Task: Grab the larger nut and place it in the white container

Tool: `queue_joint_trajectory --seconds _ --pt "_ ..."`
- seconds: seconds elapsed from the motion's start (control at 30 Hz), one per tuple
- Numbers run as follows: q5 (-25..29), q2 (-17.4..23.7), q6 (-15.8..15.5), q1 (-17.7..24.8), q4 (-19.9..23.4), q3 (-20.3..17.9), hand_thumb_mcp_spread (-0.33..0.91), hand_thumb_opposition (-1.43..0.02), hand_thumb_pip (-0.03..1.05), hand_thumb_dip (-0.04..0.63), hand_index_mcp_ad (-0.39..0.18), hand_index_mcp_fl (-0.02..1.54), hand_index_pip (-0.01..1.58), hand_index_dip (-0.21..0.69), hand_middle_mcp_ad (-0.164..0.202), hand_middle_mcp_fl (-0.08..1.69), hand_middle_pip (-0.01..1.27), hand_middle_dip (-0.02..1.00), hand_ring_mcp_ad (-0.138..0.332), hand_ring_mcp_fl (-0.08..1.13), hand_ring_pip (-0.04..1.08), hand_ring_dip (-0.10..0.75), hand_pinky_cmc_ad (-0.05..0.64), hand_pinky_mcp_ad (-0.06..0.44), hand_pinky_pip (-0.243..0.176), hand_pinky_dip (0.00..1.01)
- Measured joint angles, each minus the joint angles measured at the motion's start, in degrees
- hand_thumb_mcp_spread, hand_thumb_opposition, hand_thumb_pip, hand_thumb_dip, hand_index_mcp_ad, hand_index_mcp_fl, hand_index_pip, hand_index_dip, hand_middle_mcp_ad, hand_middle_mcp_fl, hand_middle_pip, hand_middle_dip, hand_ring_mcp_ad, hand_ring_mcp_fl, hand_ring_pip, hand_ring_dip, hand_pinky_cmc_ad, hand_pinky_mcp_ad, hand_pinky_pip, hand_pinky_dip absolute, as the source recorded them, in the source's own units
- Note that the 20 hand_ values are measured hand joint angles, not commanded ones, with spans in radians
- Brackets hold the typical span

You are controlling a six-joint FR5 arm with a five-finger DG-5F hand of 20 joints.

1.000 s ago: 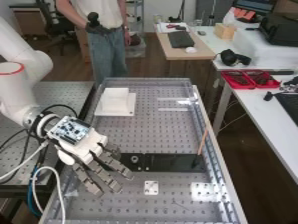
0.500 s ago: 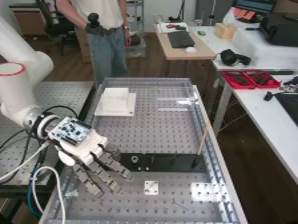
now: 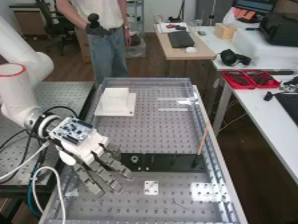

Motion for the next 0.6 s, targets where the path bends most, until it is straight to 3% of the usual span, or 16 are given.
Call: queue_joint_trajectory --seconds 0.6 --pt "-0.2 -0.3 -1.3 -0.1 0.4 0.1 0.32 -0.88 0.8 0.223 -0.176 0.01 1.55 0.168 0.051 0.02 0.12 0.22 0.164 0.0 0.14 0.152 0.391 0.311 -0.094 0.62"
